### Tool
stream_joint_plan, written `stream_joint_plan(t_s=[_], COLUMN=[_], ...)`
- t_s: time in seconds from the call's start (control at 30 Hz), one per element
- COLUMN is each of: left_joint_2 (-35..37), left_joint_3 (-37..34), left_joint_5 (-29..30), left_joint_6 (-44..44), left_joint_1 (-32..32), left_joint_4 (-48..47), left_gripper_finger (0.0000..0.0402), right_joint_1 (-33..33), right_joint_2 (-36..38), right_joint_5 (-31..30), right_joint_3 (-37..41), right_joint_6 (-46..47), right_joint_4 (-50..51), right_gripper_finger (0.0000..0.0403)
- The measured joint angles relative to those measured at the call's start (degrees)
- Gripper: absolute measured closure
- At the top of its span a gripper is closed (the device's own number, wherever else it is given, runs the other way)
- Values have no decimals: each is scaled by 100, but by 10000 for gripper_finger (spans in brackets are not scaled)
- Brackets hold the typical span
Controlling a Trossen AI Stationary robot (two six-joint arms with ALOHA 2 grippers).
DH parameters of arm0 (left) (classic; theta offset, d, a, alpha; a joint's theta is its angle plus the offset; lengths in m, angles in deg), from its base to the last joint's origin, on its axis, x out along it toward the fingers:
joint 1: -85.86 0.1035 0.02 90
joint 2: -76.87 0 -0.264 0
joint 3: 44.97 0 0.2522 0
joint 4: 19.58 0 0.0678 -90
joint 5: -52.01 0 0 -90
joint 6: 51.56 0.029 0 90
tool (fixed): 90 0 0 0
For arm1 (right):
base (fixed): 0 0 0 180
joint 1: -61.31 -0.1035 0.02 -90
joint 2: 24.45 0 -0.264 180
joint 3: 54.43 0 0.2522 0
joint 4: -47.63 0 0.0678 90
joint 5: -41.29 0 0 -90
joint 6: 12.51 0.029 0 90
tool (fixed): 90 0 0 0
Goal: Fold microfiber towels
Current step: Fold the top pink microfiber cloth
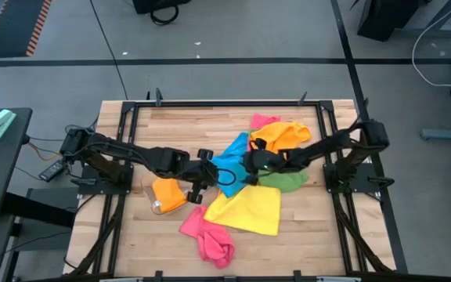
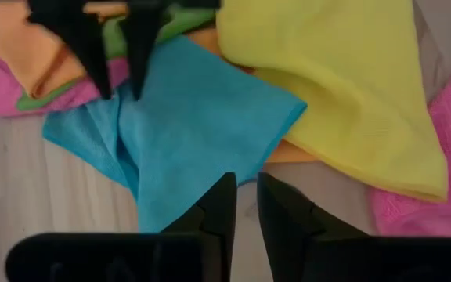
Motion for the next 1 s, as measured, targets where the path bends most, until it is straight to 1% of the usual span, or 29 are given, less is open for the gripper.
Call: stream_joint_plan(t_s=[0.17, 0.33, 0.57, 0.8, 0.9, 1.0], left_joint_2=[0, 0, 0, 0, 11, 74], left_joint_3=[0, 0, 0, 0, 0, -2], left_joint_5=[-2, -2, -2, 8, 15, 105], left_joint_6=[-37, -42, -44, -258, -339, -197], left_joint_1=[-2, -2, -2, -2, -2, 13], left_joint_4=[-223, -402, -449, -482, -571, -781], left_gripper_finger=[338, 344, 351, 352, 356, 361], right_joint_1=[392, 410, 410, 433, 438, 436], right_joint_2=[-521, -715, -759, -828, -892, -844], right_joint_5=[-12, -23, -72, -60, 98, 158], right_joint_3=[-625, -1064, -1091, -1063, -1061, -1060], right_joint_6=[-344, -647, -1038, -1077, -1105, -1118], right_joint_4=[955, 1498, 1592, 1860, 1877, 1838], right_gripper_finger=[279, 289, 318, 355, 359, 359])
